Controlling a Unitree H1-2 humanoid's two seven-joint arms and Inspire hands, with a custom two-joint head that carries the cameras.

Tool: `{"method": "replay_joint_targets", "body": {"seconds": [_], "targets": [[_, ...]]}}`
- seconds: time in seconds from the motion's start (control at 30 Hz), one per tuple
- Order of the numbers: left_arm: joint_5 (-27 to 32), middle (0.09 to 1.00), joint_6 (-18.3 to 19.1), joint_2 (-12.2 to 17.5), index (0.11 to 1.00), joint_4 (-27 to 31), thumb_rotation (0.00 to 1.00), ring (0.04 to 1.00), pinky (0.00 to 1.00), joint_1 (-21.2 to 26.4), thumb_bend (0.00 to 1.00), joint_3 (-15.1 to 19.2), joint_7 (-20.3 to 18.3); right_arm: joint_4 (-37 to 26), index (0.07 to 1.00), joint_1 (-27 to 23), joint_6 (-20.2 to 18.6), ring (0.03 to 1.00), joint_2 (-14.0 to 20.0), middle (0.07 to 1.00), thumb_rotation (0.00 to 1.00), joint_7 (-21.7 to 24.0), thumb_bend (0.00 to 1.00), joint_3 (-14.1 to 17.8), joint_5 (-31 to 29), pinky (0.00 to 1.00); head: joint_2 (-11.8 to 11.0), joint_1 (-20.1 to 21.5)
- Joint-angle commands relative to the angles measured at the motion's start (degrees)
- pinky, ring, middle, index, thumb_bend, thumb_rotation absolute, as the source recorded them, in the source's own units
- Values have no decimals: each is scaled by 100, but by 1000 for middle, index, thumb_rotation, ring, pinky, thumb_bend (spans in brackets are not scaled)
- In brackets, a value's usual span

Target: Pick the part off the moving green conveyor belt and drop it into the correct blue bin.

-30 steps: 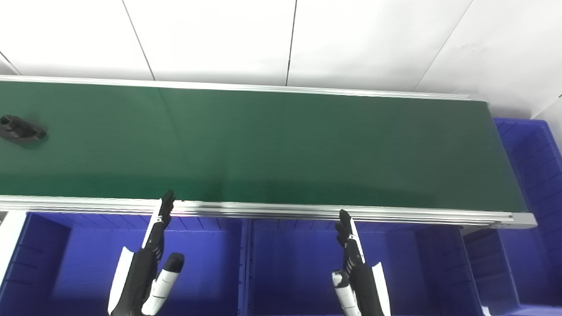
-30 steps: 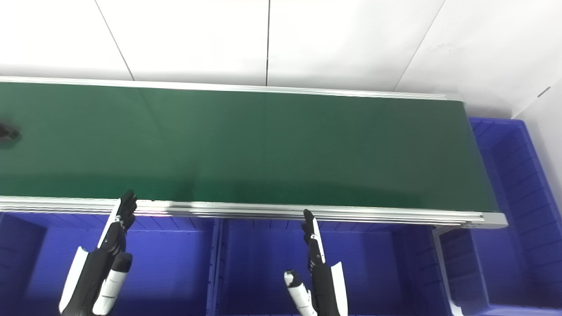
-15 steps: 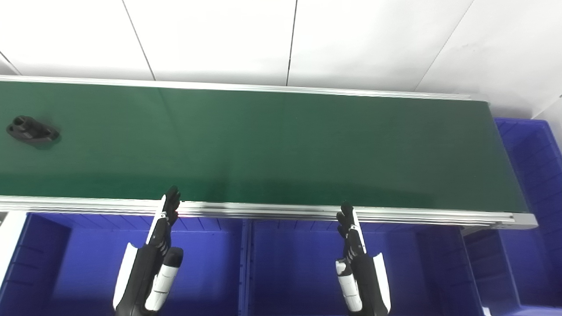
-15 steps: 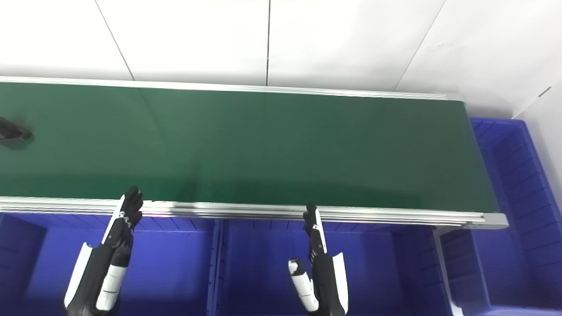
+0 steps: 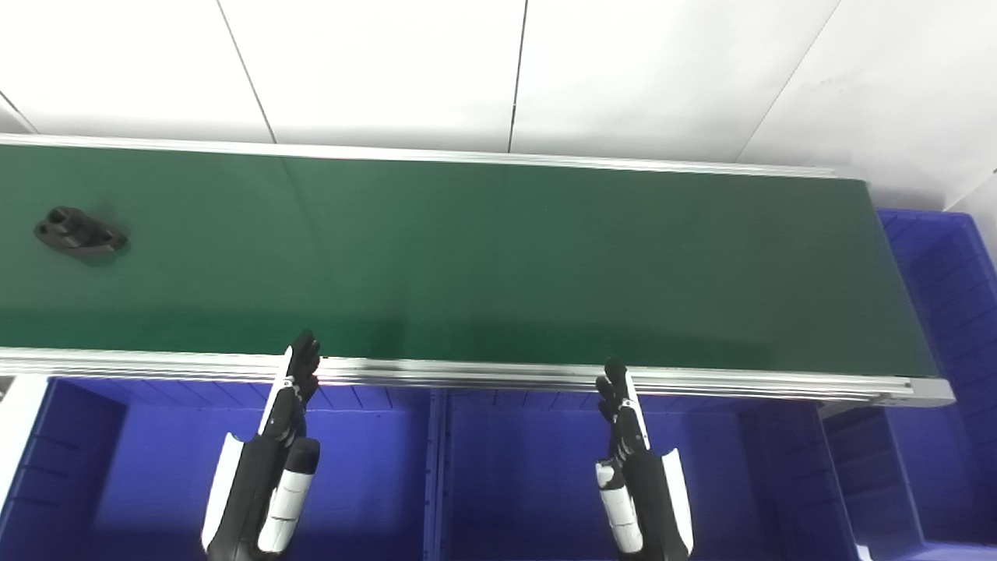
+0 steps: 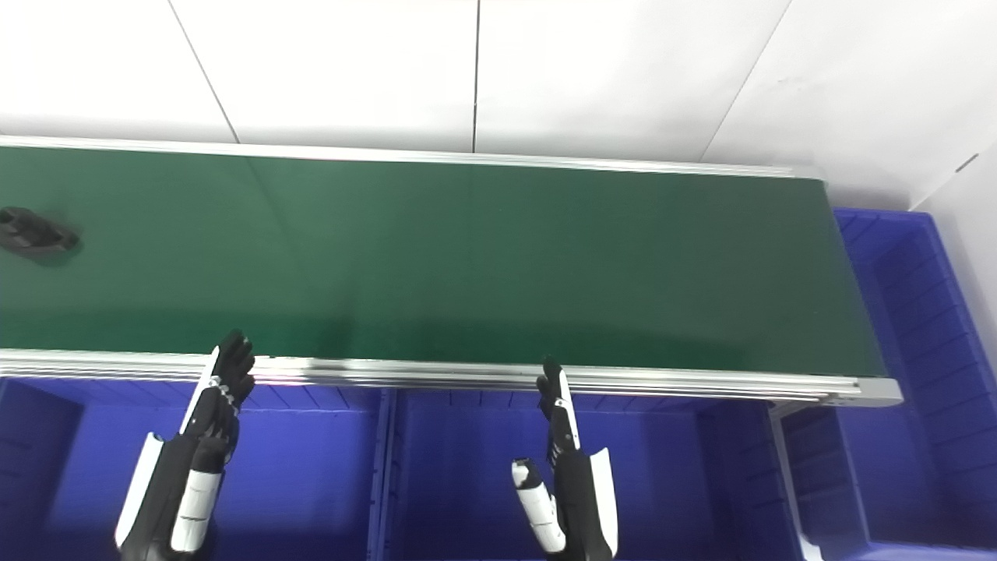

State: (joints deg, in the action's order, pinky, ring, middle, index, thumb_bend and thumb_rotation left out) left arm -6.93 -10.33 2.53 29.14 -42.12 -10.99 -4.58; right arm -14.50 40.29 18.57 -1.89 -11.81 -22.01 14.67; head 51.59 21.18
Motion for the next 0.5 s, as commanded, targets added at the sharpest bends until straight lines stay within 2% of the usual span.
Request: {"method": "replay_joint_targets", "body": {"seconds": [0.0,0.1,0.37,0.47], "targets": [[3,1000,-178,-36,1000,147,1000,1000,1000,-125,696,-15,78,-206,1000,58,-3,982,-391,1000,1000,68,845,-244,-8,988,-3,-6],[34,1000,-116,-52,1000,167,1000,1000,1000,-141,695,-24,78,-195,1000,43,18,981,-375,1000,1000,63,836,-222,-2,986,-23,-57],[111,1000,-179,-108,1000,96,1000,1000,1000,-104,603,-93,48,-115,1000,-62,38,978,-299,1000,1000,70,823,-117,52,988,-124,-400],[97,1000,-43,-115,1000,86,1000,1000,1000,-121,616,-112,25,-44,1000,-113,72,976,-273,1000,1000,65,812,-77,71,988,-147,-463]]}}
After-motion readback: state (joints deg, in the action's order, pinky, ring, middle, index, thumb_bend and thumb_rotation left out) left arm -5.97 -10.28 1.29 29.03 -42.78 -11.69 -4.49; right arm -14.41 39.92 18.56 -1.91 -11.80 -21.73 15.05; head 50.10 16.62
